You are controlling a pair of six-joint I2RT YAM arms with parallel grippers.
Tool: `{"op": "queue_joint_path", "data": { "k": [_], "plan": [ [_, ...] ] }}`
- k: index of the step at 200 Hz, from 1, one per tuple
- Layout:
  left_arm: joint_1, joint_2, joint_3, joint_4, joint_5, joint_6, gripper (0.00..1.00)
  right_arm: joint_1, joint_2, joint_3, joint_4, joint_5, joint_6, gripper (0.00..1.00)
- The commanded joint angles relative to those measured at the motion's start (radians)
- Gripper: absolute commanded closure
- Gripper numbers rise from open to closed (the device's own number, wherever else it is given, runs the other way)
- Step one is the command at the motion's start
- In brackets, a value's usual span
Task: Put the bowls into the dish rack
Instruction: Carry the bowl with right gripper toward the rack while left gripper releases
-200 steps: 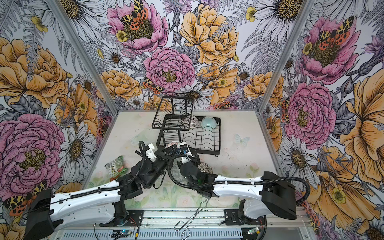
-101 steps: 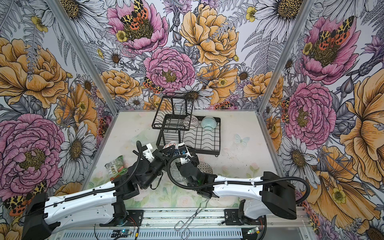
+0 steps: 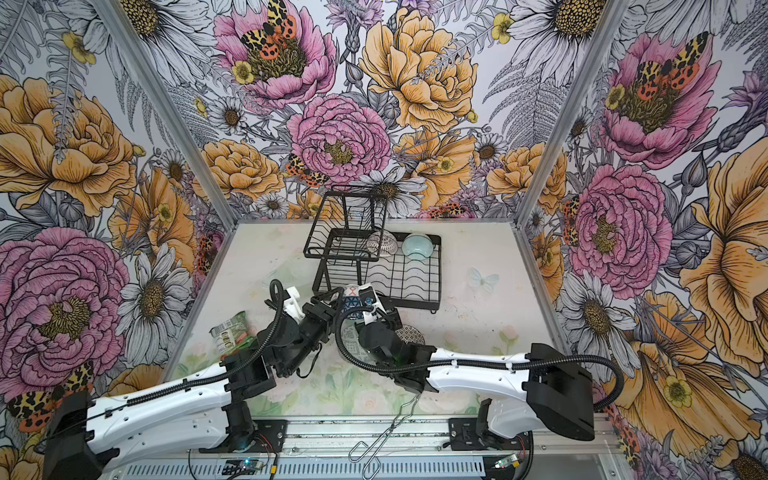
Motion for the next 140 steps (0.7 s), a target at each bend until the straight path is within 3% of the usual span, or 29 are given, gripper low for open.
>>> {"op": "queue_joint_path", "data": {
  "k": [1,26,64,99,140],
  "plan": [
    [0.020,-0.005,0.034,-0.048,0.016,0.073,0.29,-0.014,-0.035,0.046,-0.026,0.030,0.042,1.00],
    [0.028,-0.022,0.082,-0.167,0.028,0.163,0.16,-0.043,-0.061,0.037,-0.054,0.018,0.030,1.00],
    [0.030,-0.046,0.183,-0.414,-0.028,0.320,0.10,-0.102,-0.162,0.000,-0.095,-0.050,-0.039,1.00],
    [0.049,0.019,0.313,-0.640,-0.057,0.506,0.01,-0.164,-0.272,-0.027,-0.164,-0.165,-0.103,1.00],
    [0.084,0.104,0.390,-0.758,-0.044,0.728,0.01,-0.274,-0.398,-0.024,-0.294,-0.482,-0.192,1.00]
  ]
}}
